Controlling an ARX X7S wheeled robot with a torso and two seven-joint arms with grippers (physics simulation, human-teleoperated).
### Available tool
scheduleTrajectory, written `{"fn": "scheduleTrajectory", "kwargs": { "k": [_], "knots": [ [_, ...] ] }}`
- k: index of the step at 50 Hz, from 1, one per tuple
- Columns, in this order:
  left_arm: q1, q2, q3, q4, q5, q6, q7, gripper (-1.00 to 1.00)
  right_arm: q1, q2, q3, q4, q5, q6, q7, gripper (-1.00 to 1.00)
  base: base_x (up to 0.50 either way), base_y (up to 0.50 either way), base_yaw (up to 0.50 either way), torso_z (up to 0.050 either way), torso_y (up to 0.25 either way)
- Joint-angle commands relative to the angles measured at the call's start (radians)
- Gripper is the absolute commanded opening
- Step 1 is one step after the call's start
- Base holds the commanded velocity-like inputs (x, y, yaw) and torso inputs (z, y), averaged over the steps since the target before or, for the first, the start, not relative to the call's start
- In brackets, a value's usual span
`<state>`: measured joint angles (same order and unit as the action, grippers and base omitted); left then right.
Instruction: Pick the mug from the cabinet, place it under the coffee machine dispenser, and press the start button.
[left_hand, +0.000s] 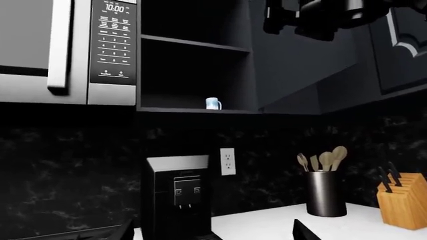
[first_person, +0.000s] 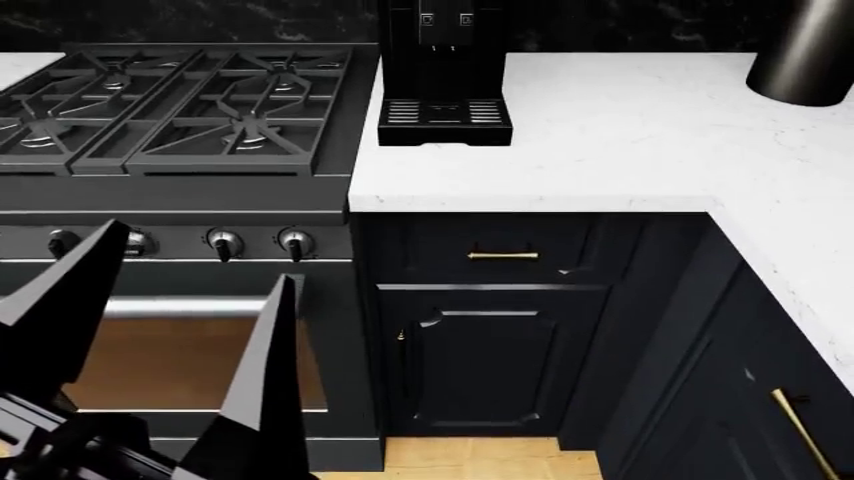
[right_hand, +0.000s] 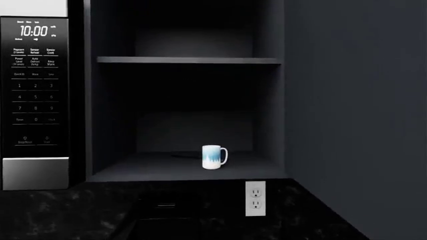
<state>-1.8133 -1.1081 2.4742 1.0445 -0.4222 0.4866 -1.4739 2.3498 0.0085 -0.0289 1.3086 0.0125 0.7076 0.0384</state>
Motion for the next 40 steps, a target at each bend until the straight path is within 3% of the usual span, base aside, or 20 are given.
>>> {"fn": "scheduleTrajectory", "kwargs": {
  "k": [1,11,17,40],
  "knots": [
    [-0.088,0.029,0.102,-0.003,0.026,0.033,-0.056,1.00,0.000,0.000,0.000,0.000,0.000,0.000,0.000,1.00,0.00,0.00,0.00,0.050,0.000],
    [-0.084,0.028,0.115,-0.006,0.034,0.047,-0.065,1.00,0.000,0.000,0.000,0.000,0.000,0.000,0.000,1.00,0.00,0.00,0.00,0.050,0.000],
    [-0.065,0.022,0.103,-0.009,0.030,0.042,-0.059,1.00,0.000,0.000,0.000,0.000,0.000,0.000,0.000,1.00,0.09,0.00,0.00,0.000,0.000],
    [-0.057,0.015,0.092,-0.005,0.027,0.028,-0.046,1.00,0.000,0.000,0.000,0.000,0.000,0.000,0.000,1.00,0.40,0.00,0.00,0.000,0.000]
  ]
}}
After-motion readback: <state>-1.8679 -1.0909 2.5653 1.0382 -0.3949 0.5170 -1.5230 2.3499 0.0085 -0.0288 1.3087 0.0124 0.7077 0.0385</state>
